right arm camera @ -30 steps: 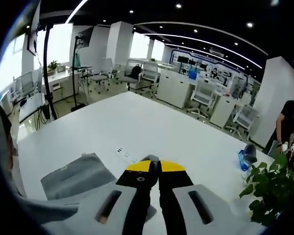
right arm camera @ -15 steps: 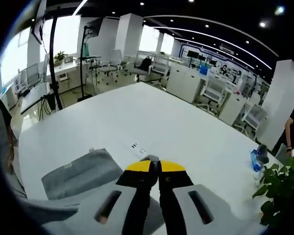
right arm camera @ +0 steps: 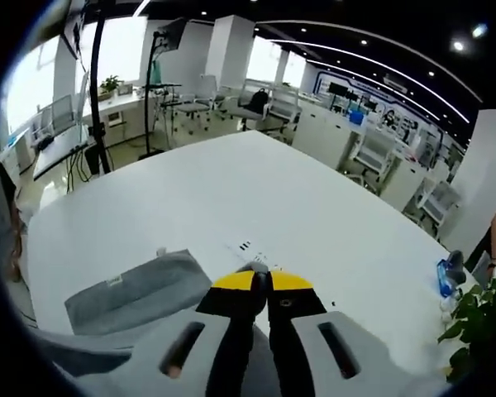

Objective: Fold the towel on the table until its edges align and the towel forms a compact rectangular stack.

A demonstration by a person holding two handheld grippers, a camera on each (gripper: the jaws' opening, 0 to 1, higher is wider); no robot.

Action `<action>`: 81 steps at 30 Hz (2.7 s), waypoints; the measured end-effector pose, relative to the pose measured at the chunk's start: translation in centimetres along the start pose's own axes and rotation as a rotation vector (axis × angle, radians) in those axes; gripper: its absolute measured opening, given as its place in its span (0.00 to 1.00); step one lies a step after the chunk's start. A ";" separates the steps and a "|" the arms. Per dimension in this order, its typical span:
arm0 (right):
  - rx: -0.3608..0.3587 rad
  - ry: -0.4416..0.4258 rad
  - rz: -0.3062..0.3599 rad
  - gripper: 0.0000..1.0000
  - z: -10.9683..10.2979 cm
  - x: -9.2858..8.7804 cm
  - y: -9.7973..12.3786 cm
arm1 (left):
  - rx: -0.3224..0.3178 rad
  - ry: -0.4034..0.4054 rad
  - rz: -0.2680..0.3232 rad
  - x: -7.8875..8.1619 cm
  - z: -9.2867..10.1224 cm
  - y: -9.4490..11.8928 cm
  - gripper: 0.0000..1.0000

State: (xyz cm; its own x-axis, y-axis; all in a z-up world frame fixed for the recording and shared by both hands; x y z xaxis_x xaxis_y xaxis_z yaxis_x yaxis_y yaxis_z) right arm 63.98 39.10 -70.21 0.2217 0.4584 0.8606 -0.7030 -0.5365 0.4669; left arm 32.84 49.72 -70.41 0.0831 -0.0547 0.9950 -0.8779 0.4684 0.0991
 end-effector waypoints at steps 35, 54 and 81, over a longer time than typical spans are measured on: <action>0.096 0.037 -0.038 0.03 -5.9 -2.8 -7.2 | 0.064 -0.007 -0.125 -7.6 -3.9 1.7 0.05; 0.149 0.055 -0.068 0.03 -10.4 -4.2 -11.5 | 0.124 0.032 -0.241 -12.9 -6.7 2.6 0.06; 0.158 -0.023 -0.009 0.12 -12.0 -4.2 -12.9 | 0.181 0.060 -0.391 -16.5 -7.9 4.3 0.05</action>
State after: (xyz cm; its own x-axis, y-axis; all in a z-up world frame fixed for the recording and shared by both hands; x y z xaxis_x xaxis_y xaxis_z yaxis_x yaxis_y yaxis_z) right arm 63.98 52.63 -82.27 0.2442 0.4486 0.8597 -0.5858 -0.6383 0.4995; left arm 31.40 59.64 -86.35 0.4483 -0.1439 0.8822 -0.8429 0.2605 0.4708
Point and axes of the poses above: the point that each gripper's makers call its tool centre point, and the gripper's own axes: y roughly backward along the fingers, z roughly to its right, x roughly out of its top, the point moved 5 cm from there along y, roughly backward along the fingers, and after that the axes turned 10 degrees about z, right-handed, at the moved point
